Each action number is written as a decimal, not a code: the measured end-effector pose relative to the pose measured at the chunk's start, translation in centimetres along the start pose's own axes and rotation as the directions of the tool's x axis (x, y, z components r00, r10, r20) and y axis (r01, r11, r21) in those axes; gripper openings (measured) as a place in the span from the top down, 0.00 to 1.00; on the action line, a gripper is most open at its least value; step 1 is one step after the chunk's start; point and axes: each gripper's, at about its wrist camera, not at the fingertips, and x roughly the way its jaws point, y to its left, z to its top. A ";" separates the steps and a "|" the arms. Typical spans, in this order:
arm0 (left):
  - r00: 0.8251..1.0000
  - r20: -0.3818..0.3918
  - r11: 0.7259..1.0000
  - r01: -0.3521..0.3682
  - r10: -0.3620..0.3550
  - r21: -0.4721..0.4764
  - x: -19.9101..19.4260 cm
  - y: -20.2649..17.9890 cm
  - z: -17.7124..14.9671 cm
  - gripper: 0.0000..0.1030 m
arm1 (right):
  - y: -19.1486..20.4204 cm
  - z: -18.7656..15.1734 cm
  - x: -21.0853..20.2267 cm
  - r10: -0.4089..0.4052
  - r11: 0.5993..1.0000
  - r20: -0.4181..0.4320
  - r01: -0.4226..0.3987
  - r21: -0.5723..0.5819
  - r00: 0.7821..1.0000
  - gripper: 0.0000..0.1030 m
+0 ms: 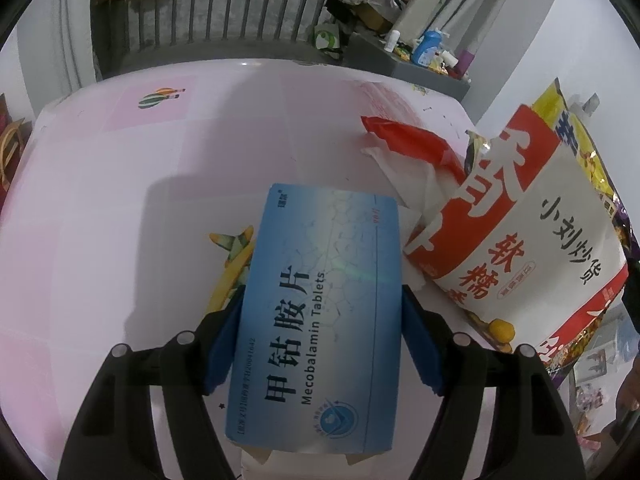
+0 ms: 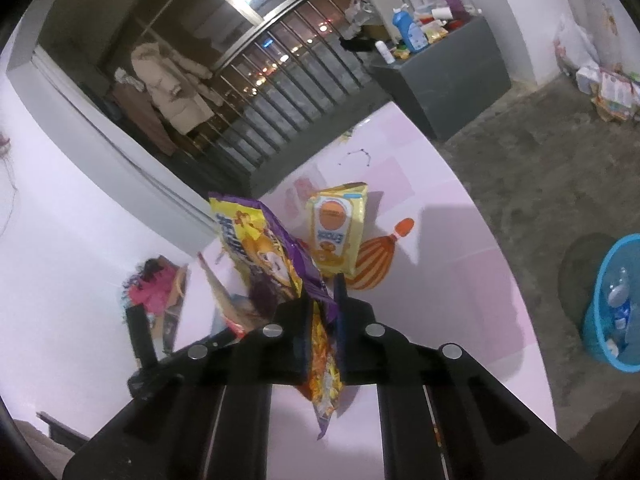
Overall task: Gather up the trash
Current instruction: 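Lift the blue box with the left tool while the right tool lifts the purple bag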
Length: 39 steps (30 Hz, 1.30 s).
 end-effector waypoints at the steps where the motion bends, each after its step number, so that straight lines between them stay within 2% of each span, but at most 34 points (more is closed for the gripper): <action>1: 1.000 0.005 1.000 0.000 0.000 -0.003 -0.2 0.1 0.0 0.31 | 0.0 0.0 0.0 0.005 1.000 0.002 -0.005 0.001 1.000 0.93; 12: 0.997 0.080 1.000 0.002 0.000 -0.025 -4.0 1.0 0.0 0.31 | 0.3 0.3 -1.3 0.020 1.000 0.054 -0.020 0.002 0.998 0.94; 21: 0.986 0.166 1.000 0.022 -0.020 -0.015 -7.9 0.2 0.7 0.31 | 0.5 0.8 -3.1 0.030 1.000 0.112 -0.030 -0.003 0.993 0.96; 31: 0.964 0.259 0.998 0.059 -0.066 0.033 -11.8 -2.3 1.4 0.31 | 0.3 1.0 -5.9 0.036 0.999 0.189 -0.034 -0.014 0.981 0.96; 39: 0.939 0.321 0.990 0.095 -0.123 0.101 -14.8 -5.2 2.1 0.31 | -0.6 1.1 -9.5 0.044 0.999 0.282 -0.044 -0.006 0.958 0.96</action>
